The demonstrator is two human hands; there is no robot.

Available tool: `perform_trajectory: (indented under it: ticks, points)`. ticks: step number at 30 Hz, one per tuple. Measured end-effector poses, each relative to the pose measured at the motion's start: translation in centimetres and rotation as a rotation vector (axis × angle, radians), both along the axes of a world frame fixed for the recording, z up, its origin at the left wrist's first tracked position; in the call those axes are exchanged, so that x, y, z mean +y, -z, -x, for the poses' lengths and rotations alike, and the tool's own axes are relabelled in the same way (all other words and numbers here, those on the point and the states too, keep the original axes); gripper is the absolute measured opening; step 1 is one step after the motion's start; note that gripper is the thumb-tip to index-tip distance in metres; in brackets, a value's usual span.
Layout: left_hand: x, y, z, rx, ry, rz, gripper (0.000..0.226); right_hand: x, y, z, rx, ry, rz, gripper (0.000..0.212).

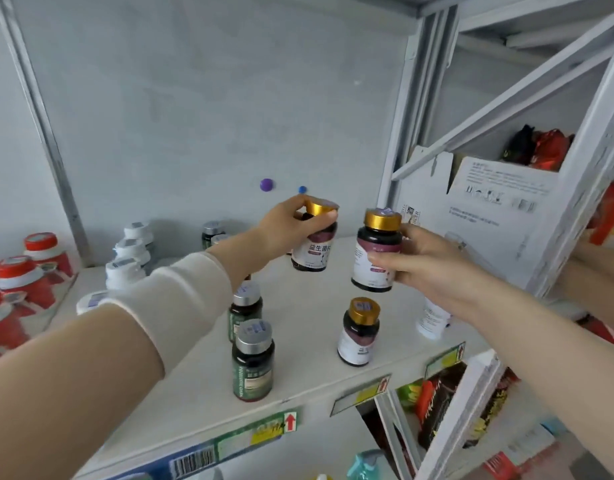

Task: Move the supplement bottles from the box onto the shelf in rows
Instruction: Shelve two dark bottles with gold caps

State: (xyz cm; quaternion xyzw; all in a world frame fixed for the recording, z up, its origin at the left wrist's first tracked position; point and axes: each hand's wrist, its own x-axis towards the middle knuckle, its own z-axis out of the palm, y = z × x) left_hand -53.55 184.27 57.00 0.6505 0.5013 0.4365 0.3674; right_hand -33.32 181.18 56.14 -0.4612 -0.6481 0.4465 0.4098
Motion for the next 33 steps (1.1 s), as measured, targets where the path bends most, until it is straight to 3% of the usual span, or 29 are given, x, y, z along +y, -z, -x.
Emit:
perform_trajectory:
  ticks: [3,6,10,16,23,27,33]
  points:
    - [2.5,0.6,-1.6,0.084,-0.116,0.058,0.024,4.0,0.6,-1.0,-0.142,-0.069,-0.011,0.056]
    - [4.3,1.0,-2.6,0.164,-0.193,0.124,0.027,6.6,1.4,-0.7,-0.218,-0.1,-0.04,0.049]
    - [6.1,1.6,-2.9,0.122,-0.272,0.163,0.016,9.4,3.1,0.5,-0.275,-0.136,-0.048,0.057]
    - [8.6,3.8,-3.2,0.322,-0.322,0.232,0.018,11.4,5.0,1.5,-0.389,-0.206,0.002,0.056]
    - [10.2,5.6,-3.6,0.367,-0.291,0.281,0.019,11.9,6.4,1.9,-0.458,-0.237,0.064,0.056]
    - [10.4,6.1,-3.7,0.435,-0.282,0.314,0.046,12.2,6.9,1.9,-0.498,-0.258,0.072,0.062]
    - [10.6,6.4,-3.5,0.463,-0.271,0.282,0.046,12.1,7.7,2.0,-0.548,-0.276,0.077,0.069]
